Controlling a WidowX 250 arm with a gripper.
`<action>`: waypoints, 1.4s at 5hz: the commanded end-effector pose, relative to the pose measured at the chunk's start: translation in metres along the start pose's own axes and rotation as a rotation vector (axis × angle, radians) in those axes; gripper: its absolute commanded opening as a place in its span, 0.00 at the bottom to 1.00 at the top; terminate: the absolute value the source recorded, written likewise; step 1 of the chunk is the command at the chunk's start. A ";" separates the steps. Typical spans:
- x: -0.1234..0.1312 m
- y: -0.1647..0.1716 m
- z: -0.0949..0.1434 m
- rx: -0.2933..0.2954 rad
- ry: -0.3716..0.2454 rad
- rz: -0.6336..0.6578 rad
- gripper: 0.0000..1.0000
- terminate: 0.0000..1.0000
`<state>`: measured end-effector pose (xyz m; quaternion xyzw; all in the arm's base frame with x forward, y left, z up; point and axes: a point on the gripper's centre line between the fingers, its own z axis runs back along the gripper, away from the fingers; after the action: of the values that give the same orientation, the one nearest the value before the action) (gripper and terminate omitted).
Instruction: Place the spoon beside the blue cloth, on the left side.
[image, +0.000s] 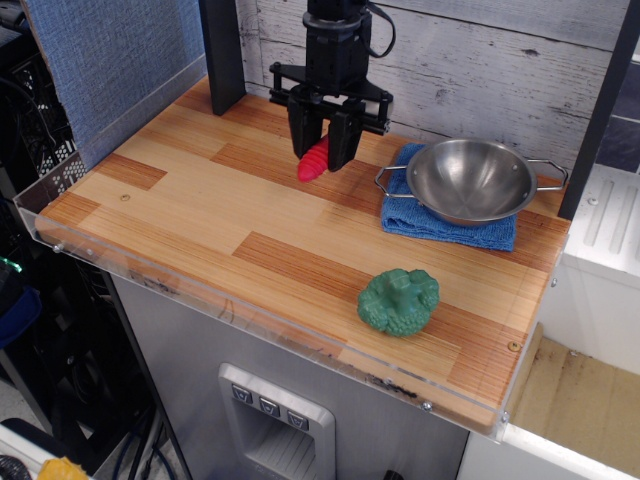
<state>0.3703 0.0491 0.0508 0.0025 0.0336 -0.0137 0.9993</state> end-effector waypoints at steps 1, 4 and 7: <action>0.000 -0.011 -0.021 -0.015 0.037 0.007 0.00 0.00; -0.006 -0.007 0.014 0.045 -0.042 0.016 1.00 0.00; -0.046 0.004 0.120 0.122 -0.242 0.098 1.00 0.00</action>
<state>0.3397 0.0523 0.1551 0.0551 -0.0524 0.0297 0.9967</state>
